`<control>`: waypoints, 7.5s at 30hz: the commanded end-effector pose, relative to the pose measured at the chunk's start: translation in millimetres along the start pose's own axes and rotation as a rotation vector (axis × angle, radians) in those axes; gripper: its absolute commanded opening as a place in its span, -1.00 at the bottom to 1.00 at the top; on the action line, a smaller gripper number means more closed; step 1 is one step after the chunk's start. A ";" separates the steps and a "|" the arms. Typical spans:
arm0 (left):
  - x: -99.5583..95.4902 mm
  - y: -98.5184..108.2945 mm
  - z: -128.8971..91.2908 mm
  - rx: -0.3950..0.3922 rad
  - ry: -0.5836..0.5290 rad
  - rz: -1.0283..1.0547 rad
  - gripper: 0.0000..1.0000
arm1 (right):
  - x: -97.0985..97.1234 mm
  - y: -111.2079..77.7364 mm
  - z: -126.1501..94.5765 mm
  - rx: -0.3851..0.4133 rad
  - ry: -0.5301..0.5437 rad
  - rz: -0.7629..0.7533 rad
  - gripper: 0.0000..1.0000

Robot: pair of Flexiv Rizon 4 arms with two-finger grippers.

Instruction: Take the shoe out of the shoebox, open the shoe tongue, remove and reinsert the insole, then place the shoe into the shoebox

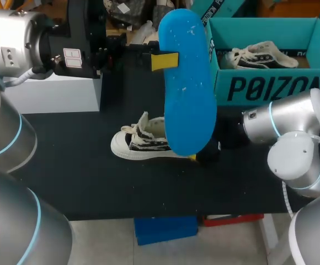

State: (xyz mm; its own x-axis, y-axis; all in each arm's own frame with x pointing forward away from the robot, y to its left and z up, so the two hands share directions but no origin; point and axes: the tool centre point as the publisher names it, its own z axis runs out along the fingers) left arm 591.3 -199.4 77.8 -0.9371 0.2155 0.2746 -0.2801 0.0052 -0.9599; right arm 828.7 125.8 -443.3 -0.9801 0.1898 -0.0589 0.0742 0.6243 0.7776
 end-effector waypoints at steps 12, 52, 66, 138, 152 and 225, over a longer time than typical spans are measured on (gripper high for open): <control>0.3 1.0 0.5 -0.003 -0.002 -0.002 -1.00 | -10.4 0.2 -1.7 -0.109 0.078 -0.051 1.00; 0.3 1.0 0.5 -0.003 -0.002 -0.002 -1.00 | -10.8 71.5 -9.3 0.742 0.082 -0.117 0.25; 0.3 1.0 0.5 -0.003 -0.002 -0.002 -1.00 | -18.6 84.6 11.6 0.858 0.127 -0.143 0.08; 0.3 1.0 0.5 -0.003 -0.002 -0.002 -1.00 | -28.1 121.1 -15.4 1.047 -0.072 0.153 -1.00; 0.3 1.0 0.5 -0.003 -0.002 -0.002 -1.00 | -35.2 141.8 -64.8 1.125 -0.649 1.030 -1.00; 0.3 1.0 0.5 -0.003 -0.002 -0.002 -1.00 | -22.0 66.7 15.3 0.912 -0.780 1.449 -1.00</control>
State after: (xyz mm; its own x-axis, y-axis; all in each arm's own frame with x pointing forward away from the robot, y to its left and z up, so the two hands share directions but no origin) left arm 591.3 -199.4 77.8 -0.9371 0.2155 0.2747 -0.2802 0.0053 -0.9599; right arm 857.9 175.3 -394.6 0.1958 0.9618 -0.1915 0.9782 -0.2054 -0.0314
